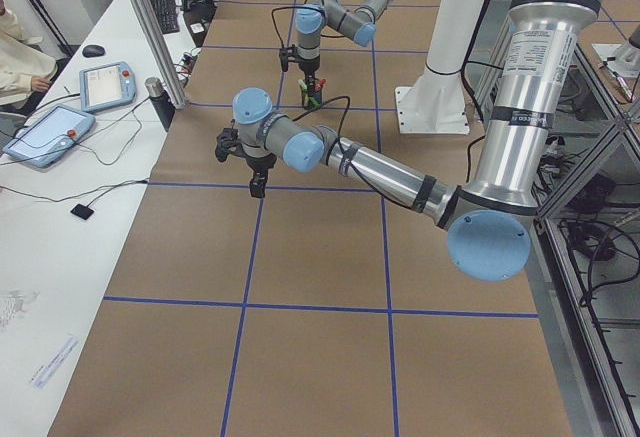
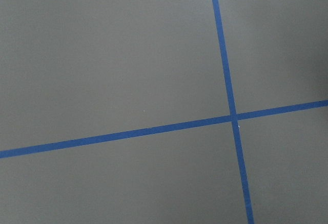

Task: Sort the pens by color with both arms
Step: 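Adjust the right gripper over the cup and lower toward the blue marker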

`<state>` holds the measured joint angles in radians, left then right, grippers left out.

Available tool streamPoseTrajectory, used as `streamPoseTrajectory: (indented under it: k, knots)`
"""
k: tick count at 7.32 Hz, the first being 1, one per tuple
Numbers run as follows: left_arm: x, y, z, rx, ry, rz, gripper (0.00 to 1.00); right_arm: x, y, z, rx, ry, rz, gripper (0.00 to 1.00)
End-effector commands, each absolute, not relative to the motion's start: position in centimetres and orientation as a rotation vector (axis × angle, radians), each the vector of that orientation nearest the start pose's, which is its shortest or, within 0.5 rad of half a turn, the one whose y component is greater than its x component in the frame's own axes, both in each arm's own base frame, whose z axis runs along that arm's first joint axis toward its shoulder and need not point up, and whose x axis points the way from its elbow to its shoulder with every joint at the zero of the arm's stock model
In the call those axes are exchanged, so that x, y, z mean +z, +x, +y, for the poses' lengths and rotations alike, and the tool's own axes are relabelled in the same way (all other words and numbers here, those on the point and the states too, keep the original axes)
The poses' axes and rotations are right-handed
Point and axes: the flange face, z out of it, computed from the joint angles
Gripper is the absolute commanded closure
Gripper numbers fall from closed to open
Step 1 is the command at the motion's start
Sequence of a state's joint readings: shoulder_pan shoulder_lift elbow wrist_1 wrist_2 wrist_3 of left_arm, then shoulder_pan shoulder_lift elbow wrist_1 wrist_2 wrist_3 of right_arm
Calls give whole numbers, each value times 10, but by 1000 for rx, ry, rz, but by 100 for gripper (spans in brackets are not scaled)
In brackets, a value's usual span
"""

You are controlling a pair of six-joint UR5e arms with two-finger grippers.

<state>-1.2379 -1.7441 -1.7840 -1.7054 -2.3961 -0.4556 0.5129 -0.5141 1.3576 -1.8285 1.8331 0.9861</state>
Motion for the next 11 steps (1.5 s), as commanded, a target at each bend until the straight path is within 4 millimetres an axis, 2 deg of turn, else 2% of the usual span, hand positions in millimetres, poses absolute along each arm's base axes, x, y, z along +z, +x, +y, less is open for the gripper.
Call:
streamPoseTrajectory:
  k: [1,5,11]
  knots:
    - [442,125,-546,102,144,931,0,103,-614,-472,-145,88,-630,43]
    - [442,125,-546,101,142,931,0,104,-614,-472,-144,85,-628,56]
    - [442,125,-546,101,142,931,0,101,-610,-474,-140,78,-619,64]
